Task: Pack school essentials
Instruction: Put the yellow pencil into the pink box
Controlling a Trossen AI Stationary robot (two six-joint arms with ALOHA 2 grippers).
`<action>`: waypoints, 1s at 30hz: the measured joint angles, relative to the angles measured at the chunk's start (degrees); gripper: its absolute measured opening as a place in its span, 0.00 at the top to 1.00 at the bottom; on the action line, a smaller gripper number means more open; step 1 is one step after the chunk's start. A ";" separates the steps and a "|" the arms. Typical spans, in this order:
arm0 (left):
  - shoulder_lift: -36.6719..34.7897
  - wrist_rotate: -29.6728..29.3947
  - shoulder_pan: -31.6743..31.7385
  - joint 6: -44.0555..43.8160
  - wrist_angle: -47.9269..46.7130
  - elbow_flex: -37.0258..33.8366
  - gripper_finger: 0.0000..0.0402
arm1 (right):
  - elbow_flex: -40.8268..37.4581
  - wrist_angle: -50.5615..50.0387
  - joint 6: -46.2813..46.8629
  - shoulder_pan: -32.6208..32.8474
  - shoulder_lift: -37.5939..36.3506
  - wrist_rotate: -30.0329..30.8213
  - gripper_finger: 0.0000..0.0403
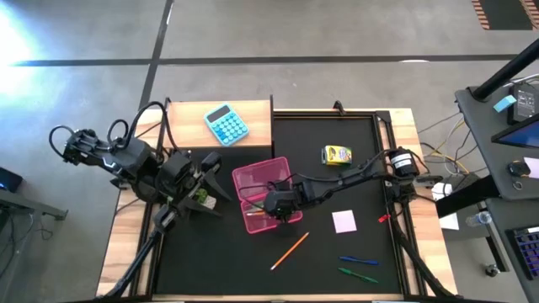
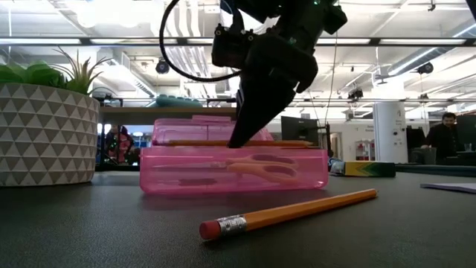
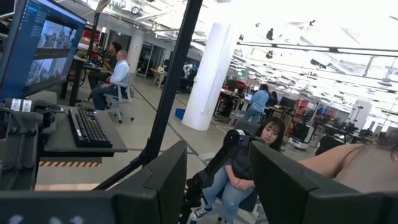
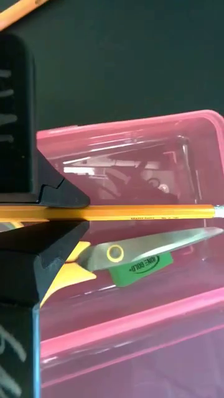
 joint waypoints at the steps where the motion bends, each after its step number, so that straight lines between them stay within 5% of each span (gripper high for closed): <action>1: 0.00 0.00 0.00 0.00 0.00 0.00 0.61 | 0.00 -0.07 0.00 0.00 0.23 -0.02 0.94; 10: 0.00 0.00 -0.01 -0.19 -0.06 -0.05 0.61 | 0.00 2.30 1.41 0.07 2.93 -2.79 0.92; 23: 0.00 0.00 0.00 -0.33 -0.41 -0.09 0.61 | 0.00 0.30 6.76 0.11 0.56 -2.38 0.65; 30: 0.00 -0.02 -0.01 -0.32 -0.37 -1.35 0.61 | 0.00 -4.68 11.22 3.61 -5.02 -2.65 0.61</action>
